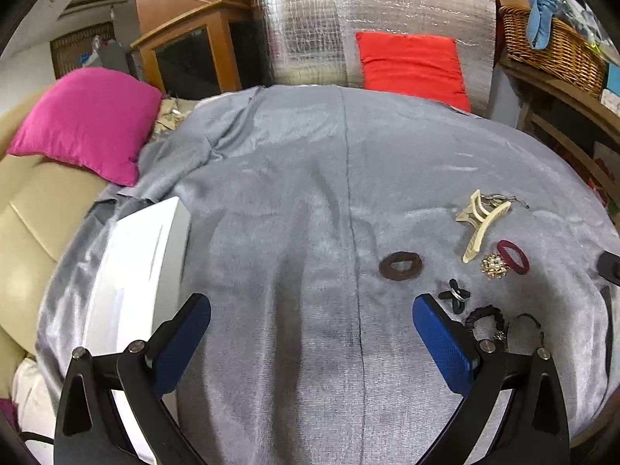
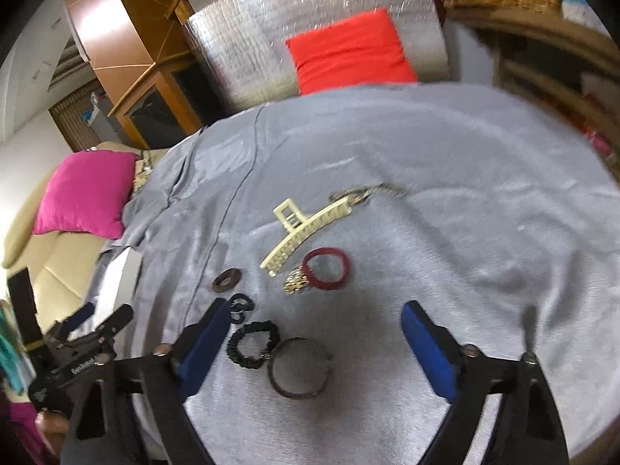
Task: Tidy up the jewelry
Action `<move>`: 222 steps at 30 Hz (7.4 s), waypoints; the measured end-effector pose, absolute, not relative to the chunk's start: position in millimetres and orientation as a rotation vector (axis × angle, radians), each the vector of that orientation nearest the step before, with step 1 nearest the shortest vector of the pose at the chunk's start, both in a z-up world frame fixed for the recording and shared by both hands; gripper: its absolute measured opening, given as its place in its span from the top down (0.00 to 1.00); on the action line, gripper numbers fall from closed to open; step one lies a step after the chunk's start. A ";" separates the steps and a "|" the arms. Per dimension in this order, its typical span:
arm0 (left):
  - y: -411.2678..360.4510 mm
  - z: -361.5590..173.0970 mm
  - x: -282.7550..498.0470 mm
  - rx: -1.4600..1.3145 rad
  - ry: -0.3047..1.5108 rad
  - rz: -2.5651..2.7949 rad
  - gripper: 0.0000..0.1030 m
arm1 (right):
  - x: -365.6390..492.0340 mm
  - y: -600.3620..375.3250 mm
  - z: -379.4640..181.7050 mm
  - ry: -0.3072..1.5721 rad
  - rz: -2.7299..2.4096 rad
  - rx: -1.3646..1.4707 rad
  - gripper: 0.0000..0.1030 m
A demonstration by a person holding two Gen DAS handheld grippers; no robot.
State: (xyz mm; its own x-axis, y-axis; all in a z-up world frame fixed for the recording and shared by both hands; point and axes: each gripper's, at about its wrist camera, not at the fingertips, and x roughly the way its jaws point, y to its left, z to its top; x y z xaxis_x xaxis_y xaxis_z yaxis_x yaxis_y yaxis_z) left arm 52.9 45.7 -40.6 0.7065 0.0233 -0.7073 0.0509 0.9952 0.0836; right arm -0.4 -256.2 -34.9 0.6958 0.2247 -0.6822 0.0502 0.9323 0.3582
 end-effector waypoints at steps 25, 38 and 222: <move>30.4 -78.1 119.9 0.135 0.910 -0.011 0.00 | 140.1 -283.3 -87.3 0.930 0.196 0.739 0.32; 12.0 -98.2 146.2 0.118 0.951 -0.153 0.12 | 180.6 -235.9 -110.9 1.031 0.073 0.580 0.19; -53.5 -107.4 111.2 -0.036 1.016 -0.421 0.80 | 209.2 -354.7 -106.9 0.753 -0.028 0.773 0.94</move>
State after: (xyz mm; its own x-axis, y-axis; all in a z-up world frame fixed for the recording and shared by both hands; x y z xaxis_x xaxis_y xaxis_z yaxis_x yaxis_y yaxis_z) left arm 111.2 -53.5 -107.4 0.4535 -0.3575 -0.8164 0.3245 0.9194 -0.2224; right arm 209.2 -354.7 -106.9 0.7424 0.2408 -0.6252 0.2870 0.7289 0.6216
